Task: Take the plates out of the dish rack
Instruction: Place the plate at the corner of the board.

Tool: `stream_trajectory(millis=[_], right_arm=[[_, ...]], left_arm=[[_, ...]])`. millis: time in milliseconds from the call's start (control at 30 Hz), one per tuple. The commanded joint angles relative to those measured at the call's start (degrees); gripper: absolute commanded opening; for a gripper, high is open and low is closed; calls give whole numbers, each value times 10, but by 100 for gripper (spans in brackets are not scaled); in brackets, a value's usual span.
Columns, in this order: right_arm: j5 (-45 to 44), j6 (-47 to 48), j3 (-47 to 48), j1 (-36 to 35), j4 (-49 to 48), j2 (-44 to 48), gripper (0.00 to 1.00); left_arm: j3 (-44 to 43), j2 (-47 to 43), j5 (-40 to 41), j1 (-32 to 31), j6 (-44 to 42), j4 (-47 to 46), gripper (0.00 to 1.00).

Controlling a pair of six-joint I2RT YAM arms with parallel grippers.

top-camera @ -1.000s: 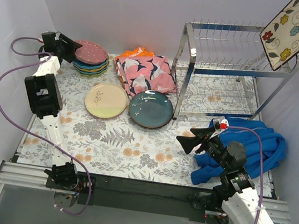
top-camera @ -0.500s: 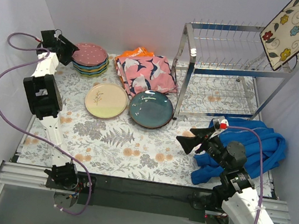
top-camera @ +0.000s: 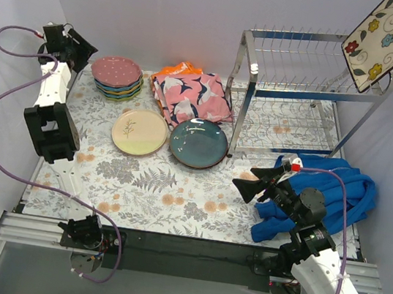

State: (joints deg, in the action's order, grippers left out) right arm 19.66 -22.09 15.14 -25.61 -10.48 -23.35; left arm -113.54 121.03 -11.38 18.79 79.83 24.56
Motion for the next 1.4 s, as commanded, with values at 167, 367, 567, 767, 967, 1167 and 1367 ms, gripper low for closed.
stream_trajectory(millis=[167,367,567,767,967,1167,1367], right_arm=[[6,10,-1,0,-26,-7,96],[6,11,-1,1,-26,3,96],[-14,10,1,1,-25,-1,96],[-24,10,2,0,-25,-17,96],[-51,19,8,0,-17,-16,96],[-65,18,16,0,-5,-15,96],[-69,-14,39,0,9,-20,97]], left_arm=[[2,24,-29,-8,-1,-21,61],[12,51,-41,-9,4,-28,61],[19,40,-44,-9,11,-28,61],[9,4,-34,-12,9,5,61],[72,-104,-32,-59,-2,10,62],[292,-270,-37,-153,6,-89,64],[441,-377,5,-297,38,-175,66]])
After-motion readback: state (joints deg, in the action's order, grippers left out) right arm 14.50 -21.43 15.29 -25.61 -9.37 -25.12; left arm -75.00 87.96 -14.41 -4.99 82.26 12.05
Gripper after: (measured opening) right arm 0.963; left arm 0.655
